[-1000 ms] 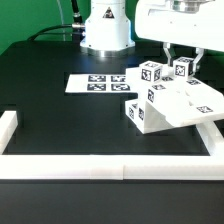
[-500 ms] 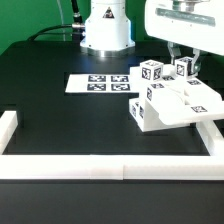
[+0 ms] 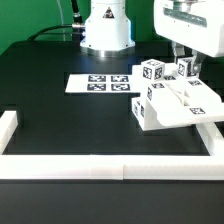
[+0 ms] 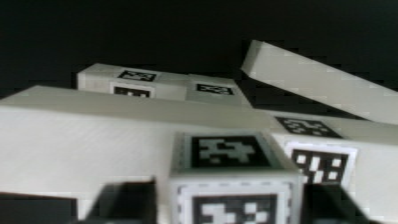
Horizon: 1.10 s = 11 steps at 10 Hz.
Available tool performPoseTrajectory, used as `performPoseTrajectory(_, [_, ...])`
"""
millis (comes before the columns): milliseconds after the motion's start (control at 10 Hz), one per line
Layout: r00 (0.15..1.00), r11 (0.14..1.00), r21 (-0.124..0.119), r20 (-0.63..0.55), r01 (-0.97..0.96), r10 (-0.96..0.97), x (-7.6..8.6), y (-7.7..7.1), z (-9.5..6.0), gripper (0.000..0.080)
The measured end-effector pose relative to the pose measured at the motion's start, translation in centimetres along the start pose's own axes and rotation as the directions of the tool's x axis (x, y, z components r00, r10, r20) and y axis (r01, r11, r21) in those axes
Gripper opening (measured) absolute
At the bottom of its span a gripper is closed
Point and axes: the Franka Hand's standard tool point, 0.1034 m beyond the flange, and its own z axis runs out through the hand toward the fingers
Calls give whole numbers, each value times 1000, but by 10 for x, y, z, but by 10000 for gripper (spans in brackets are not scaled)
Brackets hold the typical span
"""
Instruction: Assemble chair
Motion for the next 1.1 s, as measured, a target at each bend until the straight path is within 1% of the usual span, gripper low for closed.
performPoseTrajectory(100, [999, 999, -1, 0, 32, -32, 0, 0, 0, 548])
performPoseTrajectory(200, [996, 996, -3, 2, 85, -85, 0, -1, 0, 548])
performPoseTrajectory(300, [985, 985, -1, 0, 171, -171, 1, -2, -1, 628])
performPoseTrajectory(500, [959, 959, -1, 0, 283, -283, 1, -1, 0, 643])
performPoseTrajectory(700, [894, 894, -2, 0, 447, -447, 1, -1, 0, 648])
performPoseTrajectory(800, [850, 850, -15, -3, 527, -527, 1, -1, 0, 648])
performPoseTrajectory(900, [770, 770, -43, -6, 637, -638, 0, 0, 0, 649])
performPoseTrajectory(1000, [696, 695, -58, -1, 717, -718, -1, -1, 0, 649])
performPoseTrajectory(1100, [627, 626, -59, 5, 778, -779, -1, -2, 0, 649])
